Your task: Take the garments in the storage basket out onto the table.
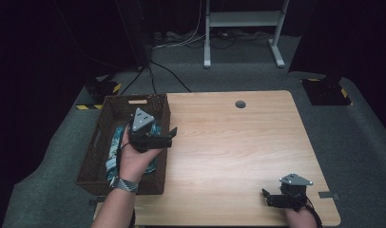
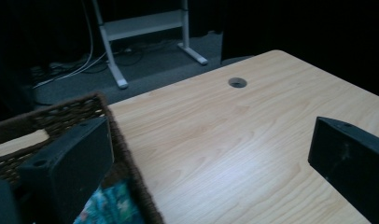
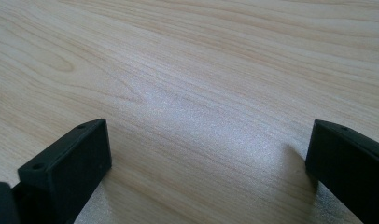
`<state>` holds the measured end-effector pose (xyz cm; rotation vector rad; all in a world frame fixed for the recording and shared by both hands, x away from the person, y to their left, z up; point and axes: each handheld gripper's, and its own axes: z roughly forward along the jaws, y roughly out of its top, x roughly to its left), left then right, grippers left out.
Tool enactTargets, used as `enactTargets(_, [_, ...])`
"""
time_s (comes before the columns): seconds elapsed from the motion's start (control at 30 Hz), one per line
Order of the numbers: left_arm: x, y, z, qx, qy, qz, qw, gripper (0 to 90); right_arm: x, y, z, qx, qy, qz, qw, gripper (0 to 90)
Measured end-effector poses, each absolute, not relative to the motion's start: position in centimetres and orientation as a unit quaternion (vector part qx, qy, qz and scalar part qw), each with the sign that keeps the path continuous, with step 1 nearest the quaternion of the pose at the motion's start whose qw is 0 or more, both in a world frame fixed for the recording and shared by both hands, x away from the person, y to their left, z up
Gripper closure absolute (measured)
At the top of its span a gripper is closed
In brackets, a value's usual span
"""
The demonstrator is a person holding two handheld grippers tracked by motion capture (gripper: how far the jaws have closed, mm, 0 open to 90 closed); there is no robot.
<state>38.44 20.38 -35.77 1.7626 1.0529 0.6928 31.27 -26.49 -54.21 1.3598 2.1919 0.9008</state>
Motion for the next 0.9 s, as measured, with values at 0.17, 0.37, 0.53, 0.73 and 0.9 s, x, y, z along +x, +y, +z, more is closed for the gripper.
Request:
enactTargets(0.17, [38.6,22.4,-36.0,0.713,0.447,0.289,0.456,0.0,31.3,-26.5,-54.2,0.487,0.786,0.323,0.203,0.0])
enactTargets(0.37, [38.9,24.6,-36.6,0.711,0.467,0.293,0.437,0.0,31.3,-26.5,-54.2,0.487,0.786,0.323,0.203,0.0])
enactTargets(0.53, [39.2,26.6,-37.4,0.702,0.487,0.29,0.431,0.1,31.3,-26.5,-54.2,0.487,0.786,0.323,0.203,0.0])
enactTargets(0.73, [39.4,28.5,-38.4,0.697,0.507,0.289,0.417,0.1,31.3,-26.5,-54.2,0.487,0.786,0.323,0.203,0.0])
enactTargets(0.9, [39.7,30.0,-39.3,0.699,0.522,0.287,0.395,0.1,31.3,-26.5,-54.2,0.487,0.786,0.323,0.203,0.0])
